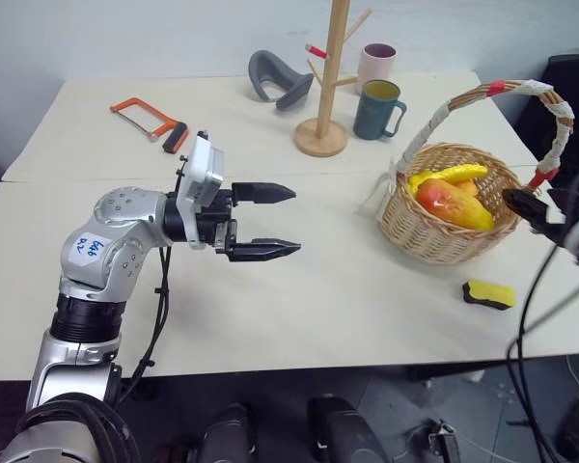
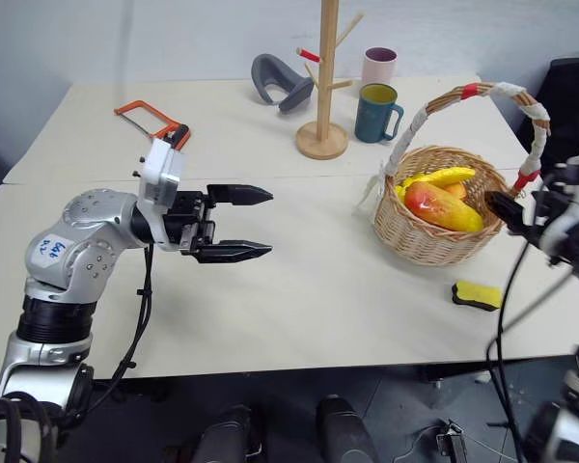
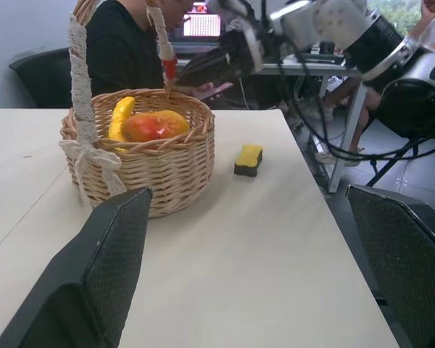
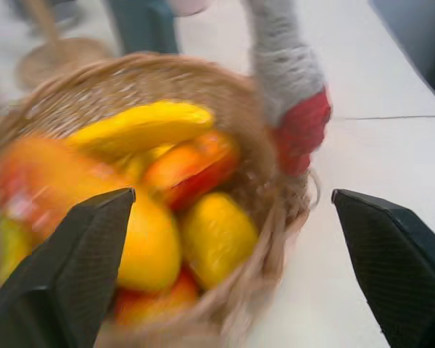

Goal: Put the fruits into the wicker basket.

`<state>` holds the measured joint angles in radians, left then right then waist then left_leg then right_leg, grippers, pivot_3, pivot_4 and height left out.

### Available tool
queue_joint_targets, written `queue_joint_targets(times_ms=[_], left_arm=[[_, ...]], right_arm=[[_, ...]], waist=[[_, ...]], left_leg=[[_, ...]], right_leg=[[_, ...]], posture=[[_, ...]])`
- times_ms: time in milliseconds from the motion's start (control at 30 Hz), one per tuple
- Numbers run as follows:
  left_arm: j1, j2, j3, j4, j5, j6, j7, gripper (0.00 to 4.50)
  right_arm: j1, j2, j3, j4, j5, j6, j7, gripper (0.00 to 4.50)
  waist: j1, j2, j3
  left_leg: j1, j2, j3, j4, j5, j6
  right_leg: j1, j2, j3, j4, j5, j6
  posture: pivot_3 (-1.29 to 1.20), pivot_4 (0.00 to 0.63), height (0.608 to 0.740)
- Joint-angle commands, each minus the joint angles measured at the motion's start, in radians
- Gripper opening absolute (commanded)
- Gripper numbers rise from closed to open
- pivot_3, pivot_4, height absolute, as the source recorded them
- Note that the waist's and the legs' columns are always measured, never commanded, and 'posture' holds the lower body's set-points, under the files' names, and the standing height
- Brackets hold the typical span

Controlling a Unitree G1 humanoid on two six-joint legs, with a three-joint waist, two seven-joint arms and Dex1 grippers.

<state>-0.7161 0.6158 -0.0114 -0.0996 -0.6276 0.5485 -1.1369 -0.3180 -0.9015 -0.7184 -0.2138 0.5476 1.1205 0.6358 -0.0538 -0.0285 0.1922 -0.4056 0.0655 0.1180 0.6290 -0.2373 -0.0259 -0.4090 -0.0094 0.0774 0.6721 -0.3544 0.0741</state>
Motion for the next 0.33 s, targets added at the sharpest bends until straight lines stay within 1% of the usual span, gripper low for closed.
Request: queue_joint_targets(times_ms=[33, 100, 167, 200, 233, 267, 333], left_arm=[[-0.020, 0.018, 0.029, -0.001, -0.010, -0.002, -0.015, 4.50], [-0.025, 0.023, 0.033, 0.009, -0.009, -0.003, -0.020, 4.50], [-0.031, 0.029, 0.039, 0.023, -0.009, -0.004, -0.029, 4.50], [-0.033, 0.031, 0.042, 0.029, -0.010, -0.004, -0.033, 4.50], [-0.034, 0.033, 0.043, 0.032, -0.011, -0.004, -0.036, 4.50], [-0.034, 0.033, 0.044, 0.035, -0.013, -0.003, -0.039, 4.50], [-0.028, 0.030, 0.045, 0.044, -0.018, -0.010, -0.057, 4.50]], right_arm=[[0.151, -0.133, -0.216, -0.075, 0.091, 0.070, 0.199, 4.28], [0.249, -0.185, -0.299, -0.070, 0.107, 0.071, 0.285, 4.28], [0.385, -0.230, -0.398, -0.027, 0.061, 0.021, 0.394, 4.28], [0.429, -0.243, -0.429, -0.004, 0.046, -0.001, 0.425, 4.28], [0.457, -0.251, -0.448, 0.011, 0.040, -0.017, 0.444, 4.28], [0.467, -0.255, -0.452, 0.027, 0.037, -0.035, 0.449, 4.28], [0.455, -0.255, -0.427, 0.066, 0.029, -0.066, 0.436, 4.28]], waist=[[0.002, 0.000, 0.000], [0.001, 0.000, 0.000], [-0.003, 0.000, 0.000], [-0.005, -0.001, 0.000], [-0.007, -0.002, 0.001], [-0.009, -0.002, 0.001], [-0.011, -0.003, 0.001]], left_leg=[[0.000, 0.000, 0.000, 0.000, 0.000, 0.000], [0.002, 0.000, 0.000, 0.001, -0.001, 0.001], [0.004, 0.000, -0.001, 0.001, -0.002, 0.003], [0.007, 0.000, -0.001, 0.000, -0.002, 0.004], [0.009, 0.000, -0.001, 0.000, -0.003, 0.005], [0.011, 0.000, 0.000, 0.000, -0.008, 0.009], [0.013, 0.000, 0.002, 0.001, -0.010, 0.011]], right_leg=[[0.001, 0.000, 0.000, 0.000, 0.000, 0.000], [0.004, 0.001, 0.001, -0.004, 0.001, 0.002], [0.009, 0.001, 0.001, -0.007, 0.002, 0.003], [0.012, 0.001, 0.001, -0.011, 0.003, 0.004], [0.015, 0.001, 0.001, -0.012, 0.003, 0.004], [0.017, 0.001, 0.002, -0.013, 0.003, 0.004], [0.019, 0.001, 0.003, -0.013, 0.003, 0.005]], posture=[[0.00, 0.150, 0.740], [0.00, 0.150, 0.740], [0.00, 0.150, 0.740], [0.00, 0.150, 0.740], [0.00, 0.150, 0.740], [0.00, 0.150, 0.740], [0.00, 0.150, 0.740]])
